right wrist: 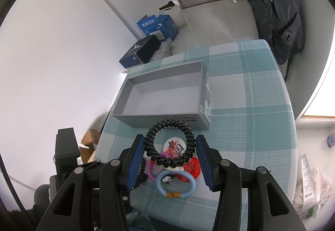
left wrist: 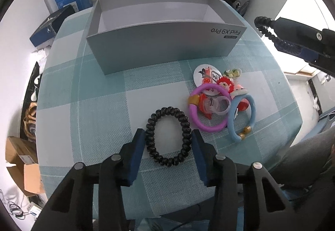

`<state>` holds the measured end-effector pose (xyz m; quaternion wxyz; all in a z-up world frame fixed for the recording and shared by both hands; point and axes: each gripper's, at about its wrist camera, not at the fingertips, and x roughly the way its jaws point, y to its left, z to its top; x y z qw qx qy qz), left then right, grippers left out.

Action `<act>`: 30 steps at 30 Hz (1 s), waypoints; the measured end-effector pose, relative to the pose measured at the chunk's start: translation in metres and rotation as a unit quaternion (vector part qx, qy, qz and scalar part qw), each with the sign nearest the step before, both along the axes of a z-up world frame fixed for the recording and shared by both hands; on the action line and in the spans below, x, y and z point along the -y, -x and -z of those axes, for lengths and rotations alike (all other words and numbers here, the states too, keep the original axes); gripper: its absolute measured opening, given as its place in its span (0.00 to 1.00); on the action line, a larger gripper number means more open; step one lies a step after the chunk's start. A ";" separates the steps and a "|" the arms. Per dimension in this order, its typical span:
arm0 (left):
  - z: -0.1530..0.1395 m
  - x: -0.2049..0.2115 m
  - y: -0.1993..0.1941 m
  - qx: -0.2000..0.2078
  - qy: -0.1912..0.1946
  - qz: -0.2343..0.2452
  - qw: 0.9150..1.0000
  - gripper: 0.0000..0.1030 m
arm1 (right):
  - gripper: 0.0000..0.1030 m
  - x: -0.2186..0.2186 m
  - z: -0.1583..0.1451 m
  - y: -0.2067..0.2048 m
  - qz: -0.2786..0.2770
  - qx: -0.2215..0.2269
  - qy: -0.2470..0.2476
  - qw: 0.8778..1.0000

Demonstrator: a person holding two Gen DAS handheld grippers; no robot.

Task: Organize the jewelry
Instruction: 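Lift the black hair tie with the right gripper while the left gripper grasps another black hair tie, then carry both black hair ties over the grey box with both grippers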

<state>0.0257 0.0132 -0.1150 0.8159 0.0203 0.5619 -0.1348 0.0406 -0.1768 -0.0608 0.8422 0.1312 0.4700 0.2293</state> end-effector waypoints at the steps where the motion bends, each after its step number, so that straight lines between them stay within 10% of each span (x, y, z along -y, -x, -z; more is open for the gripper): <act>1: 0.000 -0.003 -0.002 0.000 0.004 -0.003 1.000 0.37 | 0.47 0.000 -0.001 0.000 0.000 0.001 0.001 1.000; 30: -0.086 -0.043 -0.043 0.084 0.081 -0.079 0.990 0.36 | 0.47 -0.020 -0.048 -0.037 -0.029 0.021 -0.012 0.999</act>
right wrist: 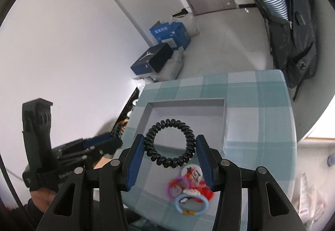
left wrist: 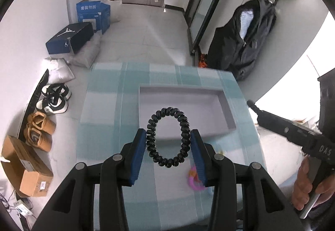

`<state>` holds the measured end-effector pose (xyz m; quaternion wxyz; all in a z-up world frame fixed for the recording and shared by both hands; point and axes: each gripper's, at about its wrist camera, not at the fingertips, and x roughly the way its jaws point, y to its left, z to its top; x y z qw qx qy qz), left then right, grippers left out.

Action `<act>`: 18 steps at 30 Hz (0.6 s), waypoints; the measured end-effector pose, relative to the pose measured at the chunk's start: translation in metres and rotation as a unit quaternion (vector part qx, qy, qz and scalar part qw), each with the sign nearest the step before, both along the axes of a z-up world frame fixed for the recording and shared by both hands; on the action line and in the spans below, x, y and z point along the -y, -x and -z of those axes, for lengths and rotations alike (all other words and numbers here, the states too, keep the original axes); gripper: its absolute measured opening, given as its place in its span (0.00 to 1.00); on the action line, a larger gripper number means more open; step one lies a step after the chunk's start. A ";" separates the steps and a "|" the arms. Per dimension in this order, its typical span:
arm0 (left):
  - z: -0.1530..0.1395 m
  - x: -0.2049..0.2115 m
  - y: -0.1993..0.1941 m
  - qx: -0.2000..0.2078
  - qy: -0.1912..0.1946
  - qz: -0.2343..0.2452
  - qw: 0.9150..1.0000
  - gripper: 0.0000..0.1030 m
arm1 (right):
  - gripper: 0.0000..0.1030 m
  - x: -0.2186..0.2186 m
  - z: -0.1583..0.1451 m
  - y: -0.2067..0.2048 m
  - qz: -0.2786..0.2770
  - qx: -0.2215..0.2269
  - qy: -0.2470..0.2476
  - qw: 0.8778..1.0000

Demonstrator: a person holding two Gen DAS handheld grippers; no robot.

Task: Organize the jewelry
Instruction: 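Carry both black hair ties over the grey box with both grippers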

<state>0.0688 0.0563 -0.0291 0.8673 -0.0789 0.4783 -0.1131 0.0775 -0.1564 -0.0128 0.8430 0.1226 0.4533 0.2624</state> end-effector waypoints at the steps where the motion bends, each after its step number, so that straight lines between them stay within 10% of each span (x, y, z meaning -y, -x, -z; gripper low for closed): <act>1: 0.000 0.000 -0.004 -0.003 0.003 0.001 1.000 0.36 | 0.47 -0.001 0.000 -0.006 -0.002 -0.004 0.000 1.000; 18: 0.038 0.024 -0.072 -0.069 0.035 0.047 0.996 0.36 | 0.47 -0.018 0.049 -0.085 -0.022 -0.091 -0.005 0.996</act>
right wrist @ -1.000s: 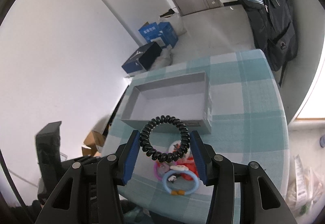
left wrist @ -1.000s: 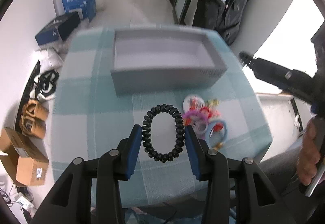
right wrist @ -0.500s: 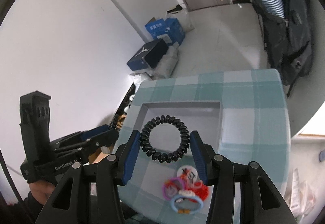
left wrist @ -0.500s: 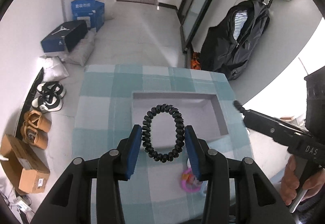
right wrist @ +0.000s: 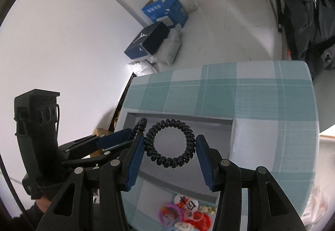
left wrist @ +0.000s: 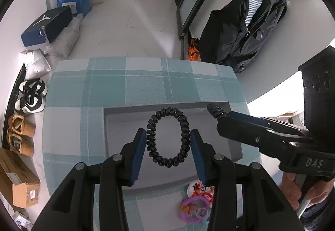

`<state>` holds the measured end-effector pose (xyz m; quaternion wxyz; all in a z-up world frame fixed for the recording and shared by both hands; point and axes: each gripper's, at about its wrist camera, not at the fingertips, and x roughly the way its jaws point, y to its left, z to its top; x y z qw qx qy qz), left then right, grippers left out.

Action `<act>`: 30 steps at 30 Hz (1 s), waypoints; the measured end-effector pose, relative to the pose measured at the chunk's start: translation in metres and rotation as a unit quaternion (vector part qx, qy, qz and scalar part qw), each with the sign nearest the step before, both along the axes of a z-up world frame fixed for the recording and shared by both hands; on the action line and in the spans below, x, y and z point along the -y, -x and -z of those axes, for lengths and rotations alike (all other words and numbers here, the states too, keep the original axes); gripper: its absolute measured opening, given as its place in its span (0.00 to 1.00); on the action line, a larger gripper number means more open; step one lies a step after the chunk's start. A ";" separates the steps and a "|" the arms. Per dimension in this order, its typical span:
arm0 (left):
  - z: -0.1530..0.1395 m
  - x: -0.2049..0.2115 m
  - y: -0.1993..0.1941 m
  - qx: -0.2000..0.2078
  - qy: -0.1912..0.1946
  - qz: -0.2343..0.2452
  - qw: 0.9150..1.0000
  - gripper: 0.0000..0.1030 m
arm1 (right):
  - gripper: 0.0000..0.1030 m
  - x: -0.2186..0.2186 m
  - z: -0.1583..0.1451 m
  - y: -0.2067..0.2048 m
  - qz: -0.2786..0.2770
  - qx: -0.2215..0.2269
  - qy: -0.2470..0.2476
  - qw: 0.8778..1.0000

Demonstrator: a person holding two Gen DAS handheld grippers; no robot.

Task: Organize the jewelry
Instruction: 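Carry both black hair ties over the grey box with both grippers, then open both grippers to drop the hair ties into the grey box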

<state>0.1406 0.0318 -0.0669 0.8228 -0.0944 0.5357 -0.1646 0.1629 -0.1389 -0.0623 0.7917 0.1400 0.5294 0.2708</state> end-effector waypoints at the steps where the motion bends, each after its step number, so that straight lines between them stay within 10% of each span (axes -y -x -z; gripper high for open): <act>1: 0.001 0.001 -0.001 0.000 -0.002 0.002 1.000 0.36 | 0.47 0.000 0.002 -0.001 -0.002 -0.004 -0.002 1.000; 9: 0.006 0.004 -0.011 -0.017 0.006 0.007 1.000 0.38 | 0.49 -0.002 0.012 -0.007 0.008 -0.028 -0.006 1.000; 18: 0.006 -0.008 -0.015 -0.024 0.055 0.000 0.998 0.73 | 0.67 0.009 -0.001 -0.007 0.025 -0.003 -0.010 1.000; 30: -0.020 -0.006 0.022 0.063 -0.040 -0.034 0.997 0.73 | 0.83 0.021 -0.021 0.011 0.041 0.039 -0.005 0.998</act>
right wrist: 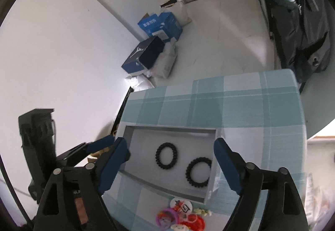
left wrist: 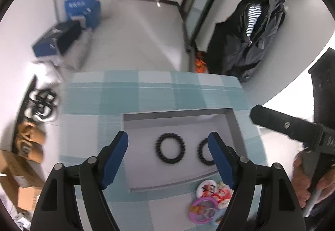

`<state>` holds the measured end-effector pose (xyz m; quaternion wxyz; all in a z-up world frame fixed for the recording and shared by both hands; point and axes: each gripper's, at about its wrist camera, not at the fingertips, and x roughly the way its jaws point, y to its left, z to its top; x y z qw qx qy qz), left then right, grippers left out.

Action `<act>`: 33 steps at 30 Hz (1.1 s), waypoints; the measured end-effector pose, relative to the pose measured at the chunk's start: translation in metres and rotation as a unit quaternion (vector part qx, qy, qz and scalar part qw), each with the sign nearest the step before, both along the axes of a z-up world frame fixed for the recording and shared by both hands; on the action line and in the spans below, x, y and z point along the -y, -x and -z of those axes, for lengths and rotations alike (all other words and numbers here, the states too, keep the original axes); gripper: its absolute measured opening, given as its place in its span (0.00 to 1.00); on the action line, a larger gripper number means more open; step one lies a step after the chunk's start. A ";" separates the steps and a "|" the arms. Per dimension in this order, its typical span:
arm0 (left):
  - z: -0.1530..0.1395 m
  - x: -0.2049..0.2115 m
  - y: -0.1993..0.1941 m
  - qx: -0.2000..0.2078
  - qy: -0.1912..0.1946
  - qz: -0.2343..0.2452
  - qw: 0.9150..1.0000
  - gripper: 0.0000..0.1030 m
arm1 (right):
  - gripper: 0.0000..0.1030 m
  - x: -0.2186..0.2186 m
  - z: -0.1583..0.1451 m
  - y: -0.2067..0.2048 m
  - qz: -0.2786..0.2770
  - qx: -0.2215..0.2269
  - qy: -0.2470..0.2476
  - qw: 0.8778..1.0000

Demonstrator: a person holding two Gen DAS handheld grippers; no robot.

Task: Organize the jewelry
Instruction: 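Open both grippers to drop the hair ties into the grey box, then move both grippers back from the box toward the jewelry pile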

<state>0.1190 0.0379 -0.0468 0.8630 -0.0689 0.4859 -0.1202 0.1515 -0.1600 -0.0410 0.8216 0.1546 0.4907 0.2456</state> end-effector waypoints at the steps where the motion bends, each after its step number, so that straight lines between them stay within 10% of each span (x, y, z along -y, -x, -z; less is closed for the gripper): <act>1: -0.002 0.000 0.004 0.008 -0.004 -0.005 1.000 0.73 | 0.84 0.002 -0.002 0.003 0.001 0.005 0.002 1.000; 20: -0.010 0.016 0.085 0.067 -0.037 -0.054 0.996 0.73 | 1.00 0.018 -0.034 0.104 0.011 0.156 0.069 0.985; 33: 0.016 -0.003 0.110 0.039 -0.033 -0.057 0.997 0.84 | 1.00 0.006 0.029 0.156 -0.025 0.103 0.129 0.986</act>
